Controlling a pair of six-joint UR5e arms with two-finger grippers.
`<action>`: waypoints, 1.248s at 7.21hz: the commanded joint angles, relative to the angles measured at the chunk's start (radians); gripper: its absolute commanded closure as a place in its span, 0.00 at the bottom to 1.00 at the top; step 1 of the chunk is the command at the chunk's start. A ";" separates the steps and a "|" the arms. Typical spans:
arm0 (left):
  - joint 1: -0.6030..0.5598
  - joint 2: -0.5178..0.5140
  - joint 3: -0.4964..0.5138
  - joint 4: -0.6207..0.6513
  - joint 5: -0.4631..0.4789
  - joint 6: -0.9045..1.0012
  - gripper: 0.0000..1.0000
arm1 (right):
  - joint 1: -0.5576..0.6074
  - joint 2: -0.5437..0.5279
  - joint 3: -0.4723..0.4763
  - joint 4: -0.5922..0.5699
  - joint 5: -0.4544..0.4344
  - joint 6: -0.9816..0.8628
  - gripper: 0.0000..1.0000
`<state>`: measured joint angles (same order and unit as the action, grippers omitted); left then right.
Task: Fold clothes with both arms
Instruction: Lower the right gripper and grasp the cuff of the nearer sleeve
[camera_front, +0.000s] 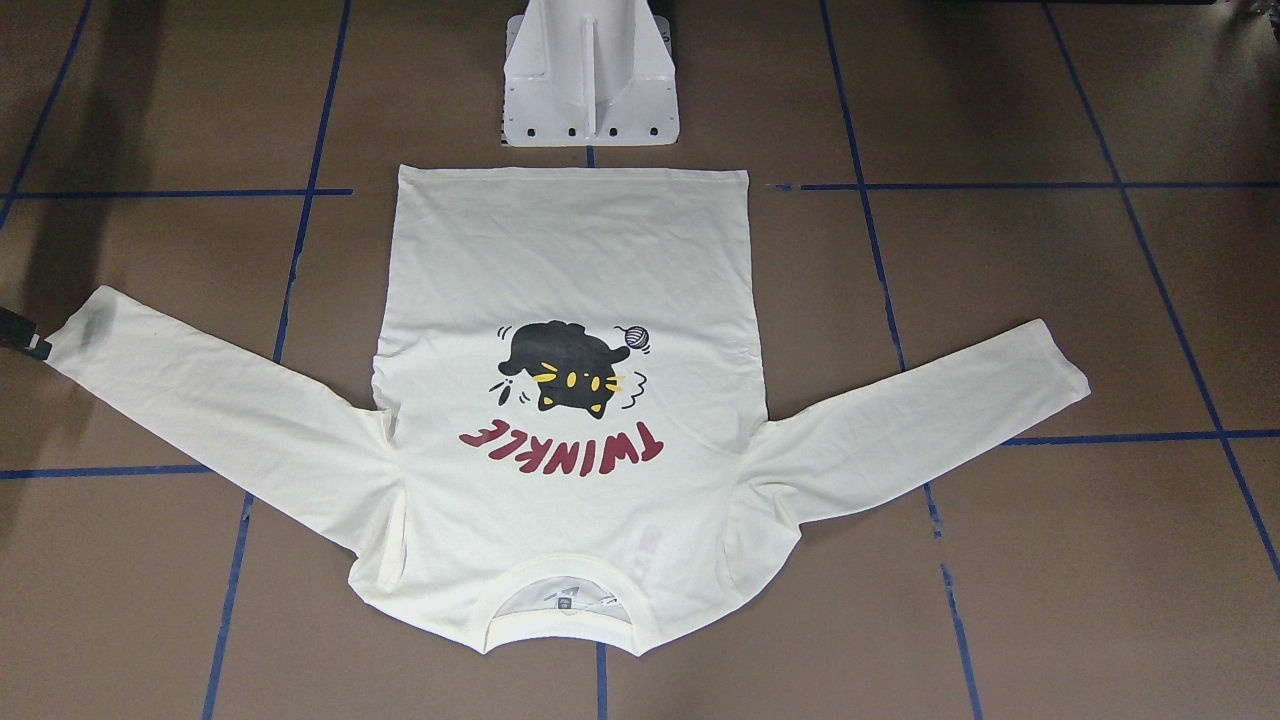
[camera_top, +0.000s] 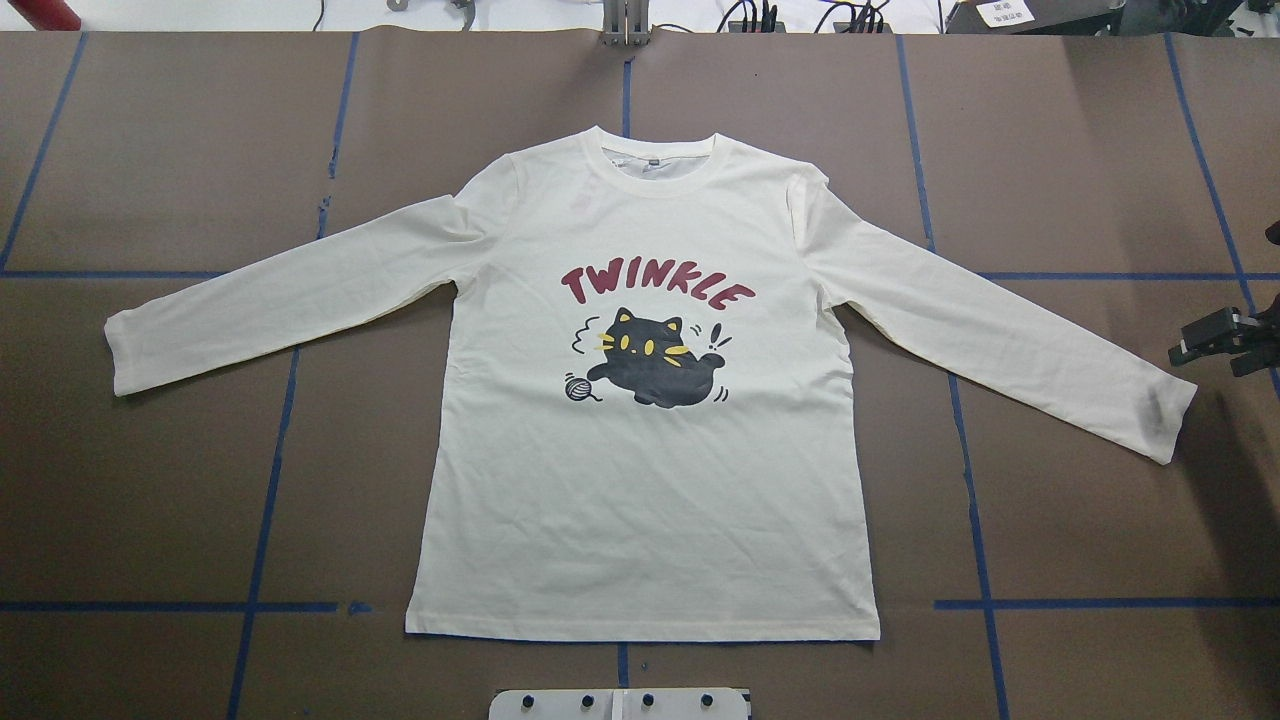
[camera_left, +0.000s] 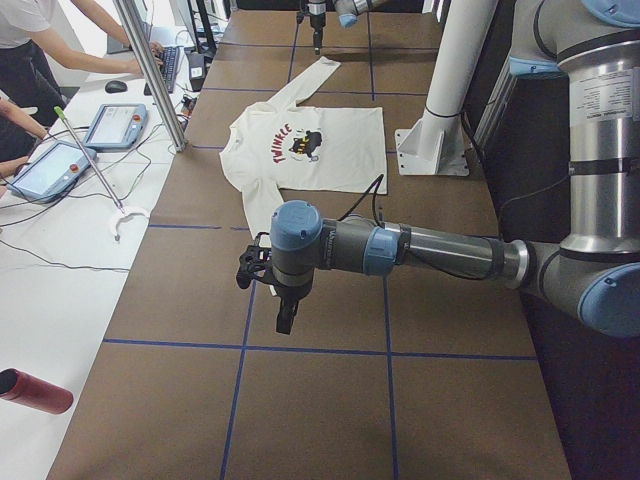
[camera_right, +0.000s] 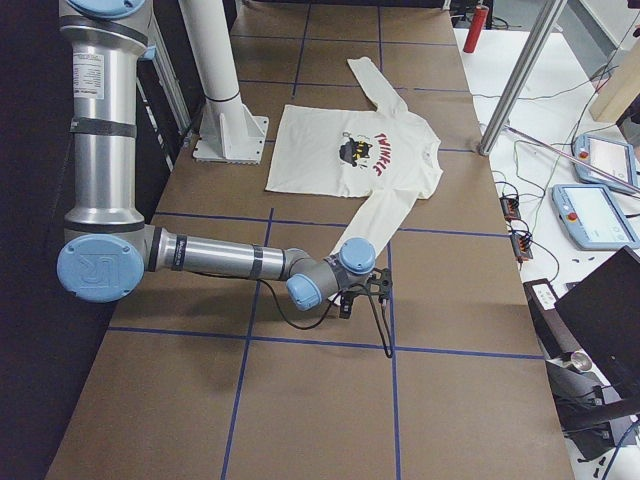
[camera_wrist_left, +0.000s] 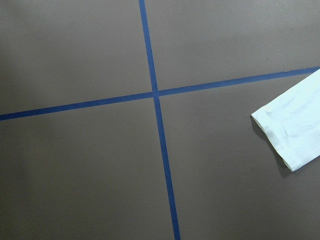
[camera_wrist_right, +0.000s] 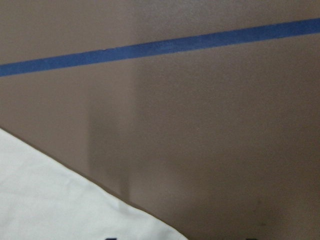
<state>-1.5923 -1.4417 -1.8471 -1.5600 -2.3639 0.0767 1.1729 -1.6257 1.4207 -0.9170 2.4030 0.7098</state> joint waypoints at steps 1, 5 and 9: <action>0.000 0.001 -0.012 0.000 0.000 -0.002 0.00 | -0.033 0.007 -0.016 0.024 0.001 0.078 0.17; -0.002 0.001 -0.023 0.002 0.002 -0.003 0.00 | -0.039 -0.014 0.001 0.024 0.002 0.093 0.37; -0.002 0.004 -0.024 0.002 0.005 -0.002 0.00 | -0.039 -0.020 0.001 0.024 -0.004 0.092 0.41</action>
<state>-1.5938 -1.4384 -1.8713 -1.5585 -2.3616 0.0739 1.1336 -1.6453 1.4215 -0.8926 2.4014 0.8023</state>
